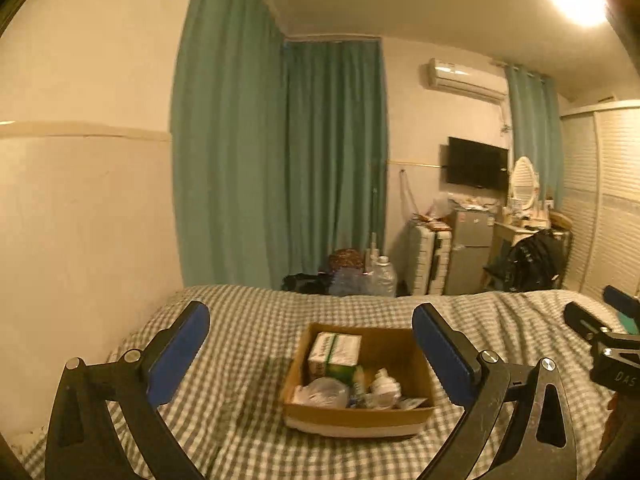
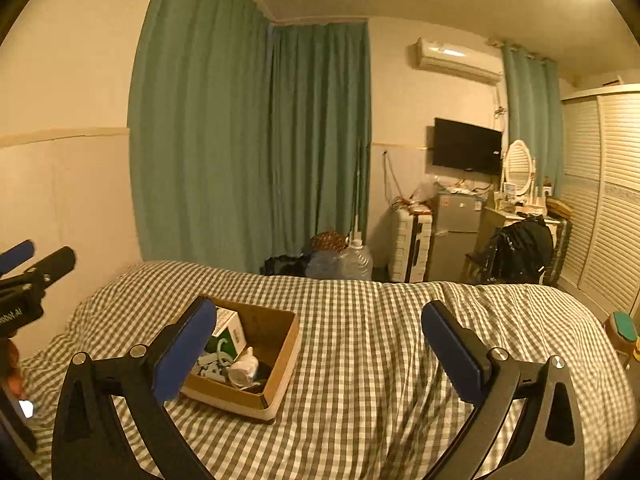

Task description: Organize objects

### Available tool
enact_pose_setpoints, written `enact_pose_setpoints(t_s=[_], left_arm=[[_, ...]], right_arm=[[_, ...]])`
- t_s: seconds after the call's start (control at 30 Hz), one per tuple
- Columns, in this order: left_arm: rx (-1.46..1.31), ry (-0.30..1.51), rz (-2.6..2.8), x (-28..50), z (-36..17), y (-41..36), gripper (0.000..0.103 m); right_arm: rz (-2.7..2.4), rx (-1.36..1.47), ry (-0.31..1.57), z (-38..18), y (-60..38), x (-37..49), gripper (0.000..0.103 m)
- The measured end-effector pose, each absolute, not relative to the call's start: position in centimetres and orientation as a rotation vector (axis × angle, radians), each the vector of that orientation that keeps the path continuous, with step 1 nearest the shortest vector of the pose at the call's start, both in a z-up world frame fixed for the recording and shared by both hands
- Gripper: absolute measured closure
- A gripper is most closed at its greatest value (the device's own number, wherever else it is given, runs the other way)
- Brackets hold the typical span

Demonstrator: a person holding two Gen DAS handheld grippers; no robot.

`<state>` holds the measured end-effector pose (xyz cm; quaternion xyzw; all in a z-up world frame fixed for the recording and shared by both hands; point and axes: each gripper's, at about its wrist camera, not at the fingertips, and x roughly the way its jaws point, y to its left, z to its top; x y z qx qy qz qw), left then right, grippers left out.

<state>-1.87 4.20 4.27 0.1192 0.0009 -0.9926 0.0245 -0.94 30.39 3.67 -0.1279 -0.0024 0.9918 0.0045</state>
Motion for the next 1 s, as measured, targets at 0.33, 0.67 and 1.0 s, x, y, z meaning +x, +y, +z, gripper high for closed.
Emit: enact_pose_setpoints(t_s=[0.33, 0.67, 1.0], left_arm=[[0.521, -0.02, -3.07, -1.8, -0.9, 4.1, 0.0], [0.5, -0.058, -3.078, -1.0, -0.6, 4.7, 0.0], [0.498, -0.066, -3.083, -1.2, -0.6, 5.0, 0.0]], right_arm=[[3.134, -0.392, -0.03, -0.2, 28.8, -0.8, 0.0], [3.119, -0.402, -0.008, -0.2, 29.1, -0.8, 0.0], [3.119, -0.41, 0.009, -0.3, 29.1, -1.1, 0.0]])
